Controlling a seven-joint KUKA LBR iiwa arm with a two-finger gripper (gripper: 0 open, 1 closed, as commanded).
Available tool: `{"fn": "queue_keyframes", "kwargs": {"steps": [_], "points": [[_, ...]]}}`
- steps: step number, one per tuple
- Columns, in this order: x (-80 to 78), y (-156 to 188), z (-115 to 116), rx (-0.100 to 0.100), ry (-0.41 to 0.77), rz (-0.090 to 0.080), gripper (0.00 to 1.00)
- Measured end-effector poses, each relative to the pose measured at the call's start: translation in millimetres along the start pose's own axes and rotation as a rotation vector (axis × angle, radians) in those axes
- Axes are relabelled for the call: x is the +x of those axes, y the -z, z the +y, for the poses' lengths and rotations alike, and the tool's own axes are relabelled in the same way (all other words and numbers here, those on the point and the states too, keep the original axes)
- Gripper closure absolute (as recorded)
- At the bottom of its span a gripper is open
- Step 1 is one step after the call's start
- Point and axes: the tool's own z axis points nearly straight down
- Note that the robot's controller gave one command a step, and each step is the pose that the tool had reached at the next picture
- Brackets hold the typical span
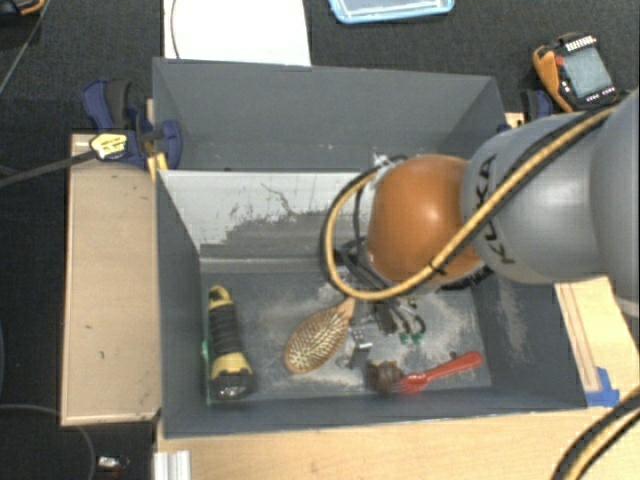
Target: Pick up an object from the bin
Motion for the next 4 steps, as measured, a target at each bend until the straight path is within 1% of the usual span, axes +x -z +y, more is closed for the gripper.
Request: {"fn": "queue_keyframes", "kwargs": {"steps": [1, 2, 3, 4], "points": [[-2.9, -24.0, 1.9, 0.000, 0.140, 0.003, 0.00], [-6.8, -21.7, 17.5, -0.001, 0.267, -0.003, 0.00], [-14.4, -52.7, 15.3, 0.001, 0.351, -0.002, 0.00], [-11.3, -59.7, 5.4, -0.001, 0.424, -0.001, 1.00]]}}
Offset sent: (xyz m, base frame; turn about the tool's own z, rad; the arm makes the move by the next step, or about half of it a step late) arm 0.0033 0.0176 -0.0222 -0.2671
